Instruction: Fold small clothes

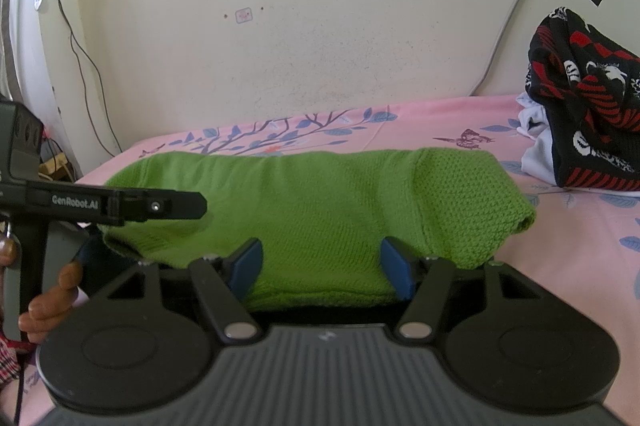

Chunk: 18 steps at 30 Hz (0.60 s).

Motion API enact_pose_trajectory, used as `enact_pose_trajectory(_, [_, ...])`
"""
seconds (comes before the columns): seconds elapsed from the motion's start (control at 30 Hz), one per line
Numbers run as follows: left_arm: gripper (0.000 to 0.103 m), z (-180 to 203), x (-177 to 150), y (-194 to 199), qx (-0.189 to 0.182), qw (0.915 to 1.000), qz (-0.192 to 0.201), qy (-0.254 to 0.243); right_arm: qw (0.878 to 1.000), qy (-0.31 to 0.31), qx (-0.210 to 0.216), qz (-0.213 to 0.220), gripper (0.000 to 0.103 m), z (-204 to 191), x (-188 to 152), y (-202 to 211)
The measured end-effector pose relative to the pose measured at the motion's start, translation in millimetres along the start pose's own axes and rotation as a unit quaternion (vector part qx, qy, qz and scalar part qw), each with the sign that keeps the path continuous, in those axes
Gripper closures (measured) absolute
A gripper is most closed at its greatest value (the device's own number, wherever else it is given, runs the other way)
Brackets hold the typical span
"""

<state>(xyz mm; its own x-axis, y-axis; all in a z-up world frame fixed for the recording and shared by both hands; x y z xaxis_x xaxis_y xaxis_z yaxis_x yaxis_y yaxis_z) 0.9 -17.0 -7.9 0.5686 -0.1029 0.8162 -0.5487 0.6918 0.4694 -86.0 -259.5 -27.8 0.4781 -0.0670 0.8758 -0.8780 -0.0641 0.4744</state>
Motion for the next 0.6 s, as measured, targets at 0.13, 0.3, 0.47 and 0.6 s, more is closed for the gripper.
enact_pose_trajectory(0.13, [0.008,0.4,0.0,0.0,0.001,1.0,0.0,0.0,1.0,0.0,0.0,0.0,0.047,0.7,-0.1,0.2])
enact_pose_trajectory(0.3, [0.008,-1.1,-0.3,0.1,0.001,1.0,-0.001,-0.003,1.0,-0.002,0.001,0.001,0.047,-1.5,-0.4,0.1])
enact_pose_trajectory(0.47, [0.008,-0.1,-0.4,0.1,0.002,1.0,-0.002,-0.003,1.0,-0.003,0.001,0.001,0.047,-2.3,-0.5,0.1])
enact_pose_trajectory(0.6, [0.008,0.0,-0.5,0.1,0.002,1.0,-0.002,-0.004,1.0,-0.003,0.001,0.001,0.047,-2.1,-0.5,0.3])
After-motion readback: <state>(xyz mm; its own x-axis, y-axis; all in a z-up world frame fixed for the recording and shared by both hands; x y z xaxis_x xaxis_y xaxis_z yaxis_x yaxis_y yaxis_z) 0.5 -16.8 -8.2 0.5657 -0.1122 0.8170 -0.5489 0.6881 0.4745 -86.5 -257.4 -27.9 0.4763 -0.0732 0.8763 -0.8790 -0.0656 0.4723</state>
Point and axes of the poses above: each gripper's, at about its wrist camera, not at the fingertips, and y roughly against the way its jaws point, z to its right, x to its top, the point moved 2 cm from there along -y, roughly the way its jaws point, and after that the axes turned 12 degrees about -x, right-handed, at the moved point
